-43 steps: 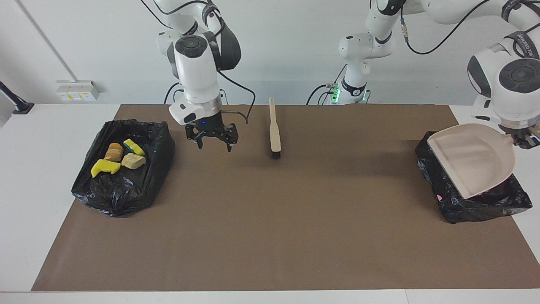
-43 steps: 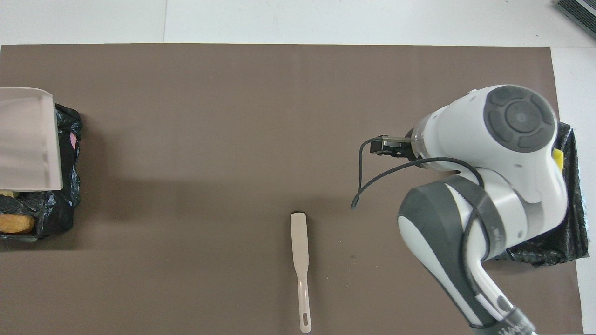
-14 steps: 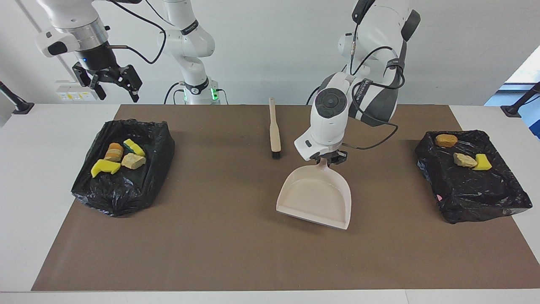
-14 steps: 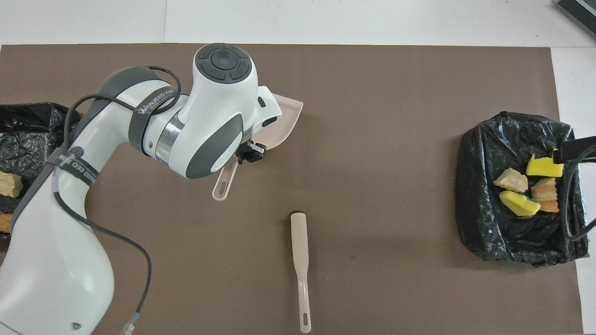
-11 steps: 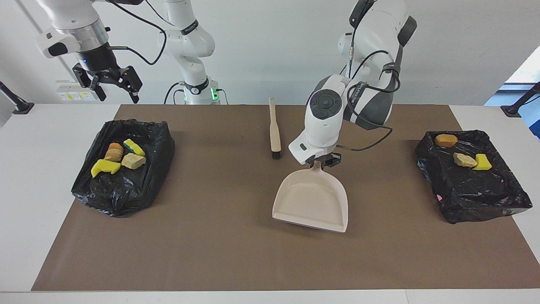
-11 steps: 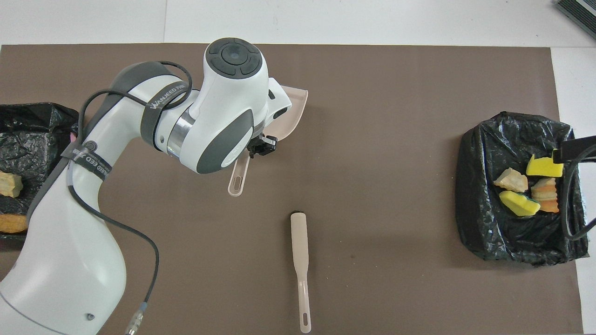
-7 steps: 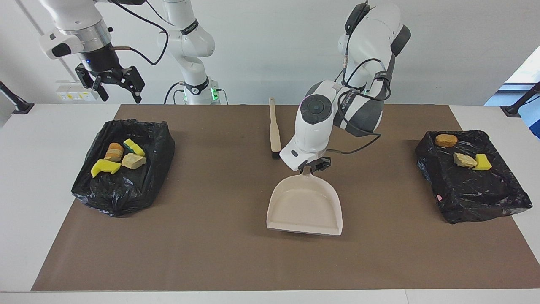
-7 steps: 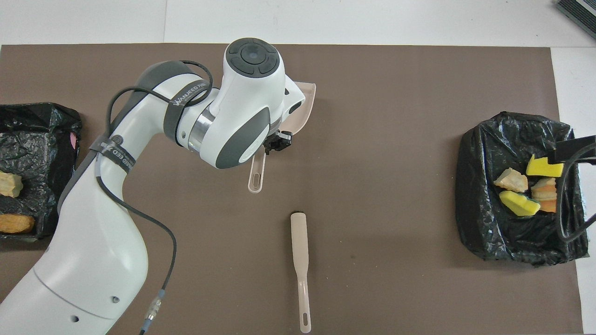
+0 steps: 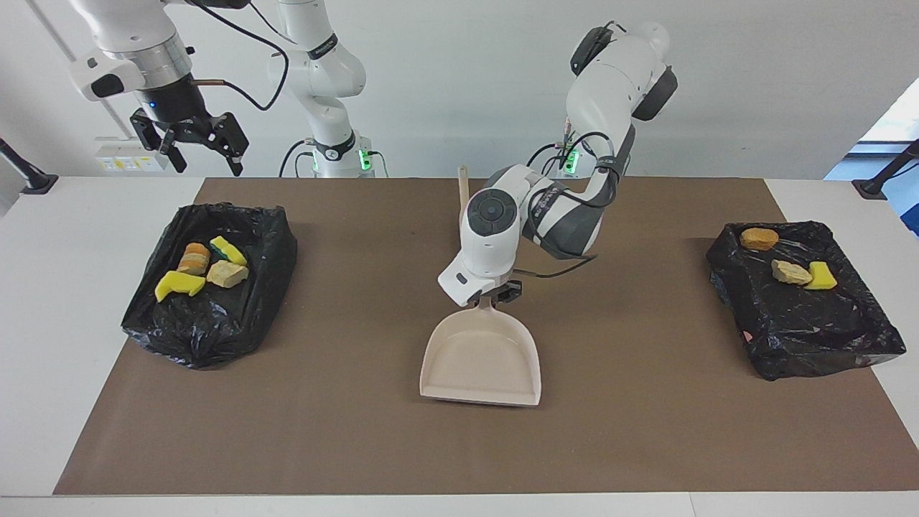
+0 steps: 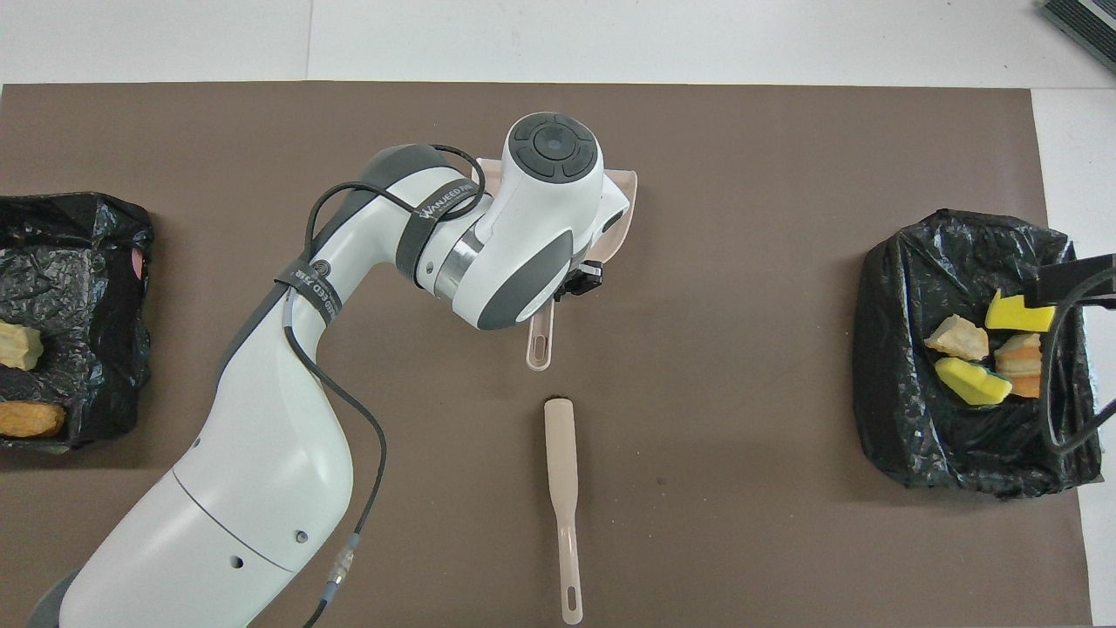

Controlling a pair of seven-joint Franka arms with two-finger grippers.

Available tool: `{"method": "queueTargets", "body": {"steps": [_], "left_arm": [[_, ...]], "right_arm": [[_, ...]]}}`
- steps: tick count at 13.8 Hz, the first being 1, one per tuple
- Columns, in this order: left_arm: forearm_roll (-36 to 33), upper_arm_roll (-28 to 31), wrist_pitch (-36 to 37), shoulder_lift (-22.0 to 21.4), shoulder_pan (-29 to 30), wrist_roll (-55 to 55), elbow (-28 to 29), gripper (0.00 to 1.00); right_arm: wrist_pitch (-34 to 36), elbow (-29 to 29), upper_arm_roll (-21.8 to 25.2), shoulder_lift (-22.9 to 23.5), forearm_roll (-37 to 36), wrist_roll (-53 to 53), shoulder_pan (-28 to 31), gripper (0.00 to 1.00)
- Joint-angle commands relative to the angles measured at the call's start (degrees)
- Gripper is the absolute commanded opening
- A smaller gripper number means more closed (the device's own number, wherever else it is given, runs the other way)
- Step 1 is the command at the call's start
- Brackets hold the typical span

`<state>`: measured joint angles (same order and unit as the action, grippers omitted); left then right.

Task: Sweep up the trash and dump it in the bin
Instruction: 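Place the empty dustpan on the table with the left gripper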

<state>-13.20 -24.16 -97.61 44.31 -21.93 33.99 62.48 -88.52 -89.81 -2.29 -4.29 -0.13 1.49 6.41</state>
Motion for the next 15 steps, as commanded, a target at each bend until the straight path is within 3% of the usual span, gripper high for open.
{"method": "queueTargets", "body": {"steps": [1,4,8,12,13,15], "left_arm": [[1.0,0.5,-1.2,1.6,-0.7,0.9,-1.9,0.0],[5.0,0.8,-2.2,1.6,-0.5,1.1,-0.2,0.0],[5.4,0.8,-3.2,1.4,-0.5,1.7,1.8,0.0],[4.6,1.0,-2.2,1.1,-0.4,1.8,2.2,0.0],[4.6,1.0,-2.0,1.1,-0.6,1.8,2.2,0.04],[3.9,1.0,-1.2,0.5,-0.7,1.8,2.2,0.44]], "right_arm": [[0.2,-0.6,-0.3,-0.4,0.9,-0.6,0.4,1.0],[0.2,-0.8,0.8,-0.3,0.0,-0.6,-1.8,1.0],[0.2,-0.8,1.9,-0.3,-0.4,-0.5,-2.8,1.0],[0.2,-0.7,7.6,-0.3,-0.8,-0.6,-8.3,1.0],[0.2,-0.7,7.9,-0.3,-0.8,-0.6,-8.6,1.0],[0.2,-0.7,8.0,-0.4,-0.8,-0.6,-8.7,1.0]]}}
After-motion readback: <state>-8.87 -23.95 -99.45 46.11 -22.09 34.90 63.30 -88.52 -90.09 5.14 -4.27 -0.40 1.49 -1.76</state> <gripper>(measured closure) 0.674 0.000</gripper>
